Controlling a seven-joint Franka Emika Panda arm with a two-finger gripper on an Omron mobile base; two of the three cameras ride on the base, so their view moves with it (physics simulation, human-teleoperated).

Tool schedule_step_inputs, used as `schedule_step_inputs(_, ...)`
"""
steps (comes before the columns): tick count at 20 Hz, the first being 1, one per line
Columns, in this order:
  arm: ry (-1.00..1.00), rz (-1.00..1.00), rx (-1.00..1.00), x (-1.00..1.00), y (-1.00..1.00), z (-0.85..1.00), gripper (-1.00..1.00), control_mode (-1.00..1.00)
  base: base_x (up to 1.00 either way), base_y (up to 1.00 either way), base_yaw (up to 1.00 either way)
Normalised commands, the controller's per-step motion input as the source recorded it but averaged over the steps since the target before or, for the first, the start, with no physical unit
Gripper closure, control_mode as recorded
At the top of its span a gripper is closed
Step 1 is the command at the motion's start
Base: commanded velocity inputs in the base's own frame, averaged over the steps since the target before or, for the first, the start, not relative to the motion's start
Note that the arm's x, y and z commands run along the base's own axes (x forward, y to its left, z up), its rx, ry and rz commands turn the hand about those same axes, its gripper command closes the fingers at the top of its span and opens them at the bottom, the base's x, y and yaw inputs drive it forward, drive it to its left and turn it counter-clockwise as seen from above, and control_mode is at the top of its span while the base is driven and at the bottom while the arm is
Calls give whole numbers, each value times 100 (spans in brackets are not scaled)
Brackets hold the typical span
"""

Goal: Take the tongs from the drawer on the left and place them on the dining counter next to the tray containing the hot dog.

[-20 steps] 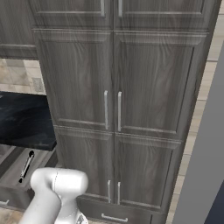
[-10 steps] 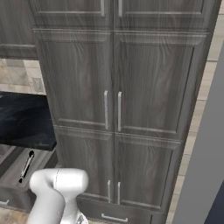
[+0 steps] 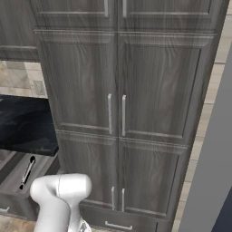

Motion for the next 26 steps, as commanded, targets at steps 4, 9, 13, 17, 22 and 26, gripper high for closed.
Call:
schedule_step_inputs(4, -3, 7, 0, -45, 0, 73, -100, -100, 0, 0, 0)
schedule_step_inputs(9, 0, 3, 1, -4, 0, 65, -100, -100, 0, 0, 0)
schedule_step_inputs(13, 0, 0, 4, 0, -2, 69, -100, -100, 0, 0, 0)
schedule_step_inputs(17, 0, 0, 7, 7, -12, 75, -100, -100, 0, 0, 0)
schedule_step_inputs(22, 9, 0, 11, 23, -16, 82, -100, -100, 0, 0, 0)
schedule_step_inputs(26, 12, 0, 11, 30, -13, 83, -100, -100, 0, 0, 0)
